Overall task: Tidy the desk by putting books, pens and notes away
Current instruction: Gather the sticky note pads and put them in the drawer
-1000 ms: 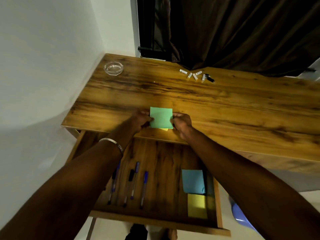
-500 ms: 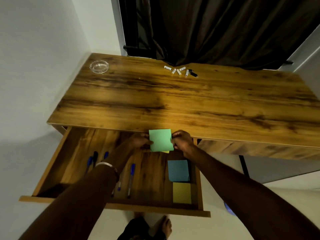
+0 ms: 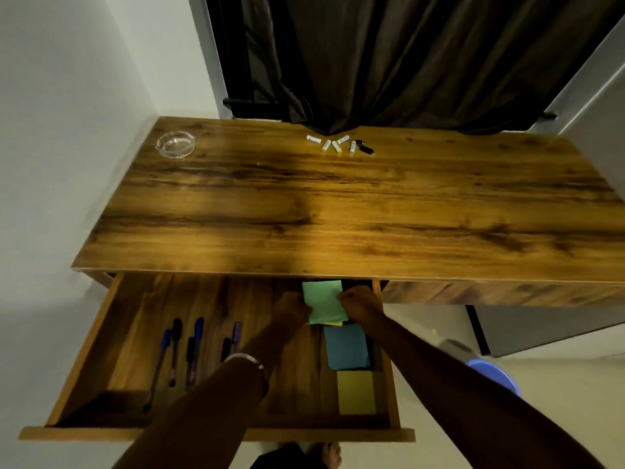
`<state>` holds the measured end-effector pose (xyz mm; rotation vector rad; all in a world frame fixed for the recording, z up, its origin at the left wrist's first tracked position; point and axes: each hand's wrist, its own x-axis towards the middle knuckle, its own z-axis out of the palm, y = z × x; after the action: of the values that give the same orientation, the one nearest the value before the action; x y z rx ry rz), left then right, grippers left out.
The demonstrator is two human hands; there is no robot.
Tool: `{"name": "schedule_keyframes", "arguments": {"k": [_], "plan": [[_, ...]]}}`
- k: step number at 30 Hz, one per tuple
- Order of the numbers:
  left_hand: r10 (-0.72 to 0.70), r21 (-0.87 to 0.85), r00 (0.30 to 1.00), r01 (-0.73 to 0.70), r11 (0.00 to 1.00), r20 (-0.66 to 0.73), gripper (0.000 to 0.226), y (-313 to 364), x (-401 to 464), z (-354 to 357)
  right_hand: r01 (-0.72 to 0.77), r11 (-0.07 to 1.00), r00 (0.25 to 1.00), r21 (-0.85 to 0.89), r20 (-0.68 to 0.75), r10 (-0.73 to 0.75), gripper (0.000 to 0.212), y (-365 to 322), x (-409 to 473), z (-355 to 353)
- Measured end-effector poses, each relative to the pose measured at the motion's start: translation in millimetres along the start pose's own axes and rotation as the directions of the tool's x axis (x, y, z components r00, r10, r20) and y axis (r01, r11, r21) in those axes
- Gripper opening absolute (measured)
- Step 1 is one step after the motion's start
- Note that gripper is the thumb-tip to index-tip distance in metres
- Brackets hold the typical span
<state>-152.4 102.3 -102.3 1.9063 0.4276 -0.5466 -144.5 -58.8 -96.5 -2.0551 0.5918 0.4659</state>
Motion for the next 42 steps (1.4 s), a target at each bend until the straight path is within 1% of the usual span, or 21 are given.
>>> {"name": "schedule_keyframes", "arguments": {"k": [2,5,7,9,11,13,15,20,24,27,30,32,33,34,35,36,38,40,42], "plan": [[0.016,-0.007,1.0,-0.016,1.0,-0.015,0.028,-2,7,5,-0.013,1.0,1.0,-0.005,0.013,0.013,0.025,0,1,-1],[0.055,-0.085,0.998,-0.052,0.995,0.038,0.029,0,7,10,-0.03,0.999,1.0,-0.015,-0.004,0.03,0.025,3,5,-2],[0.065,-0.131,0.995,-0.054,0.99,0.08,0.031,2,4,15,-0.016,0.997,0.999,-0.074,0.038,0.019,0.026,4,7,-6],[0.066,-0.146,0.994,-0.053,0.988,0.089,0.031,0,6,20,-0.038,0.992,0.996,-0.118,0.081,0.048,0.023,4,7,-6],[0.061,-0.154,0.993,-0.045,0.987,0.102,0.029,-1,9,25,-0.09,0.995,0.992,-0.046,0.084,0.093,0.017,4,7,-3],[0.049,-0.172,0.99,-0.025,0.985,0.135,0.03,-2,9,28,-0.106,0.994,0.99,-0.001,0.095,0.106,0.023,7,8,-1],[0.038,-0.192,0.984,-0.005,0.981,0.173,0.032,-3,10,29,-0.113,0.994,0.984,0.013,0.14,0.11,0.032,10,8,1],[0.064,-0.203,0.977,-0.021,0.979,0.205,0.03,-2,14,33,-0.096,0.995,0.98,0.001,0.177,0.095,0.038,14,9,1],[0.082,-0.16,0.971,-0.046,0.986,0.226,0.027,1,16,37,-0.042,0.995,0.982,-0.094,0.178,0.058,0.042,15,6,3],[0.103,-0.055,0.961,-0.092,0.994,0.257,0.026,-4,26,41,0.038,0.974,0.976,-0.224,0.217,0.012,0.042,15,3,7],[0.097,-0.044,0.952,-0.088,0.995,0.29,0.028,-7,29,46,0.077,0.94,0.966,-0.333,0.257,0.012,0.038,19,1,11],[0.066,-0.013,0.949,-0.066,0.998,0.307,0.027,-8,26,44,0.103,0.917,0.96,-0.385,0.28,0.01,0.04,23,0,11],[0.053,0.03,0.95,-0.066,0.997,0.309,0.031,-9,27,43,0.109,0.911,0.959,-0.398,0.283,0.009,0.042,24,0,11],[0.046,0.036,0.949,-0.061,0.998,0.313,0.043,-10,29,44,0.109,0.905,0.958,-0.411,0.285,0.014,0.043,25,0,10],[0.084,0.019,0.943,-0.095,0.995,0.322,0.056,-11,31,47,0.116,0.898,0.957,-0.424,0.291,0.014,0.042,24,-1,9],[0.111,-0.003,0.938,-0.117,0.993,0.327,0.064,-13,32,49,0.121,0.895,0.956,-0.429,0.292,0.01,0.04,24,0,9],[0.119,0.021,0.938,-0.133,0.991,0.325,0.053,-16,30,48,0.119,0.895,0.961,-0.43,0.275,0.005,0.04,24,0,11],[0.133,0.007,0.938,-0.143,0.99,0.319,0.042,-14,24,46,0.142,0.877,0.965,-0.459,0.261,-0.02,0.043,25,-2,12],[0.184,-0.009,0.928,-0.192,0.981,0.325,0.034,-14,23,45,0.171,0.854,0.966,-0.491,0.256,-0.047,0.046,27,-5,14]]}}
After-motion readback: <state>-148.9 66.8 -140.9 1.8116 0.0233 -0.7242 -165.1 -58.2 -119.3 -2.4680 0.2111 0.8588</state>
